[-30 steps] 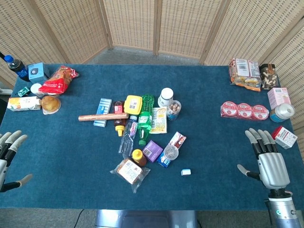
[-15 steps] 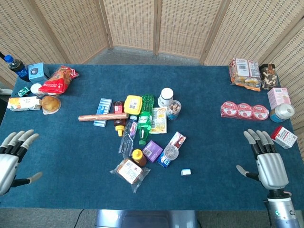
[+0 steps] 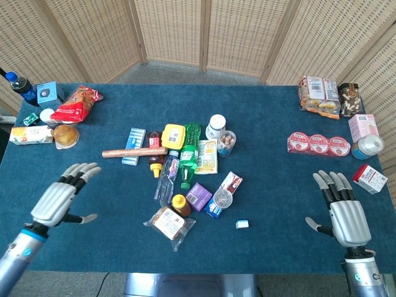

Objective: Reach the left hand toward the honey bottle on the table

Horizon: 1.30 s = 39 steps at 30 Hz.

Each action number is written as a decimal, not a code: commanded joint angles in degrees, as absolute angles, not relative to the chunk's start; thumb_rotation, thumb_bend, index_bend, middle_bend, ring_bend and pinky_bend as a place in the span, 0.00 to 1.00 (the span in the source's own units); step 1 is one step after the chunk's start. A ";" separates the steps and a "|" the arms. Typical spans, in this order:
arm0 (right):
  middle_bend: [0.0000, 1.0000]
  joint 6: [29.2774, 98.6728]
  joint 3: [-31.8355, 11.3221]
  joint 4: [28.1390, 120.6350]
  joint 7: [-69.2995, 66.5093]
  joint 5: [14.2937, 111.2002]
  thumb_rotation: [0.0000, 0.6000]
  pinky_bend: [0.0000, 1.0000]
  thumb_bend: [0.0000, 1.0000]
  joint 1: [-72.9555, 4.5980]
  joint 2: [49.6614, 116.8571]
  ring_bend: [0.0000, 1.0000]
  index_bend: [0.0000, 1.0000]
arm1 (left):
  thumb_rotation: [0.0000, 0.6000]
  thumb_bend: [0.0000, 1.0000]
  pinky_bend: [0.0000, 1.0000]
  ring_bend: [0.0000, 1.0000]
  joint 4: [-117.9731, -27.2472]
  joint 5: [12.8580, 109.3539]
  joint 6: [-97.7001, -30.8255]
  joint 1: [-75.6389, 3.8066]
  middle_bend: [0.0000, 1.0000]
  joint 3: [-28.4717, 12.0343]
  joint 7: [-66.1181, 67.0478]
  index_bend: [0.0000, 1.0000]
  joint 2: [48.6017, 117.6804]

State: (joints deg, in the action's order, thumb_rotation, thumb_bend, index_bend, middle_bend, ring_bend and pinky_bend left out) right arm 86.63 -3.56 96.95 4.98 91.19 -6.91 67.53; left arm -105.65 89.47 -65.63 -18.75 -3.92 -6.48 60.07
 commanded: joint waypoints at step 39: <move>0.00 87.23 -3.80 98.23 2.51 91.04 1.00 0.00 0.00 -6.60 66.28 0.00 0.00 | 1.00 0.00 0.10 0.00 -92.90 76.82 -51.83 -38.93 0.00 -10.03 -5.46 0.08 91.33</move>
